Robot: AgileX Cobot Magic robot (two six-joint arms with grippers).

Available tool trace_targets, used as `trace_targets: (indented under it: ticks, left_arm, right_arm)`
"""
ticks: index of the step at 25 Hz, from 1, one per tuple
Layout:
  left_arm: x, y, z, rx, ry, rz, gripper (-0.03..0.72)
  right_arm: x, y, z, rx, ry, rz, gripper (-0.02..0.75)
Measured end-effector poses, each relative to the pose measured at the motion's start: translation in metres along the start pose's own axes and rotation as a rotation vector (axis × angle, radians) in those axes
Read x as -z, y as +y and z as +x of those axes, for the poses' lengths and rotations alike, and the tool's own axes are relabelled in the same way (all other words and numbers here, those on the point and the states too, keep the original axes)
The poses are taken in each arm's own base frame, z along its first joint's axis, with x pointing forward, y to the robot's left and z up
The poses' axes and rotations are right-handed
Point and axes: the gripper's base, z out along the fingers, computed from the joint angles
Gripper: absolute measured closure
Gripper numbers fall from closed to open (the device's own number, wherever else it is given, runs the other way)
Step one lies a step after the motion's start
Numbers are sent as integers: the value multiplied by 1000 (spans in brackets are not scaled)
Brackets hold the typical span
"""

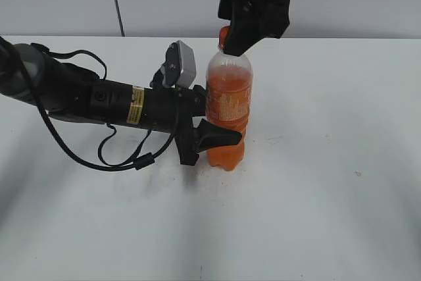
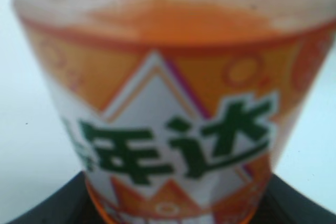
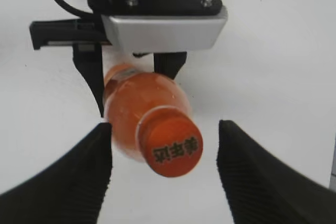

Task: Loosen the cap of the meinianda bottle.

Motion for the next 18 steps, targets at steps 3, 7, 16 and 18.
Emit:
trace_targets:
  ticks: [3, 7, 16, 18]
  left_arm:
    - [0, 0, 0, 0, 1, 0, 291]
    - [0, 0, 0, 0, 1, 0, 291]
    - [0, 0, 0, 0, 1, 0, 291]
    - [0, 0, 0, 0, 1, 0, 291]
  right_arm:
    - [15, 5, -7, -74, -78, 2, 200]
    - [29, 7, -8, -397, -93, 16, 187]
    - [30, 3, 3, -1281, -28, 93, 224]
    - [28, 2, 3, -1294, -22, 92, 240]
